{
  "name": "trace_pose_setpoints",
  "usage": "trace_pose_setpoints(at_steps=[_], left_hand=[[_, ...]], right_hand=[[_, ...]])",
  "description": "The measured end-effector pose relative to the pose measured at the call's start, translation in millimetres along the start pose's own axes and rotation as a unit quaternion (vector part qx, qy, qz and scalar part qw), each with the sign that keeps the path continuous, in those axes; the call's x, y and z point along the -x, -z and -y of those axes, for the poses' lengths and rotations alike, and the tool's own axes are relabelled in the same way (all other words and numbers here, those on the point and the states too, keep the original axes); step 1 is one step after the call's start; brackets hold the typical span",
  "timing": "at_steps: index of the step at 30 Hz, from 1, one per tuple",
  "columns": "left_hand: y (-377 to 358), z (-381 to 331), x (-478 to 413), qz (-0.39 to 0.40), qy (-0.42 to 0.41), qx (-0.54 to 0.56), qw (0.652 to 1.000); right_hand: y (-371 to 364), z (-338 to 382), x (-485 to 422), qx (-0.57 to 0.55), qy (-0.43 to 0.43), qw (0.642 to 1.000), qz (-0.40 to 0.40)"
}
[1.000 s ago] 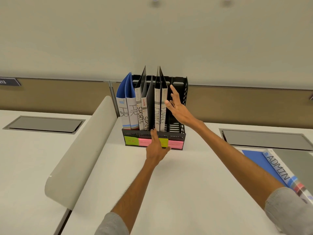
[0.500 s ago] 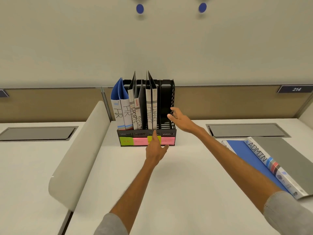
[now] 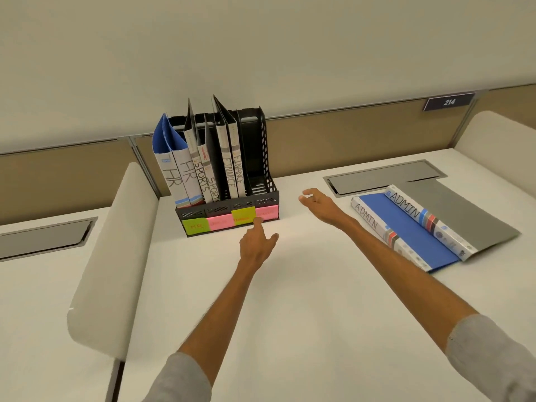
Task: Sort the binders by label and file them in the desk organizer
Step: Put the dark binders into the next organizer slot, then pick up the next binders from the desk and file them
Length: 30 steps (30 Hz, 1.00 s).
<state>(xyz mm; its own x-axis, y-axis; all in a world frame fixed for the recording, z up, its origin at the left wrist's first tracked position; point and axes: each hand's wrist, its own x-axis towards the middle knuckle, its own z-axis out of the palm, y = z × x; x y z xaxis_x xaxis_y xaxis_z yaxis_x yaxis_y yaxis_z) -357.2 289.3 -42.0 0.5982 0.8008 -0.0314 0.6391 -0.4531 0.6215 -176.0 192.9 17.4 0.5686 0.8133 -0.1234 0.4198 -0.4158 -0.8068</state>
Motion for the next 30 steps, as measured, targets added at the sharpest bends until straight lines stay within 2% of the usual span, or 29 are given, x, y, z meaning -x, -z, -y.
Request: trace_pose_setpoints(at_steps=[13, 23, 30], left_hand=[[-67.6, -57.1, 15.8, 0.077, -0.018, 0.027, 0.997], [-141.0, -161.0, 10.2, 0.042, -0.026, 0.081, 0.996], [-197.5, -242.1, -0.6, 0.018, -0.056, 0.116, 0.992]], right_hand=[[58.9, -93.0, 46.4, -0.009, -0.106, 0.992, -0.062], [161.5, -173.3, 49.8, 0.003, -0.102, 0.984, -0.144], [239.4, -240.4, 42.6, 0.037, -0.16, 0.971, -0.173]])
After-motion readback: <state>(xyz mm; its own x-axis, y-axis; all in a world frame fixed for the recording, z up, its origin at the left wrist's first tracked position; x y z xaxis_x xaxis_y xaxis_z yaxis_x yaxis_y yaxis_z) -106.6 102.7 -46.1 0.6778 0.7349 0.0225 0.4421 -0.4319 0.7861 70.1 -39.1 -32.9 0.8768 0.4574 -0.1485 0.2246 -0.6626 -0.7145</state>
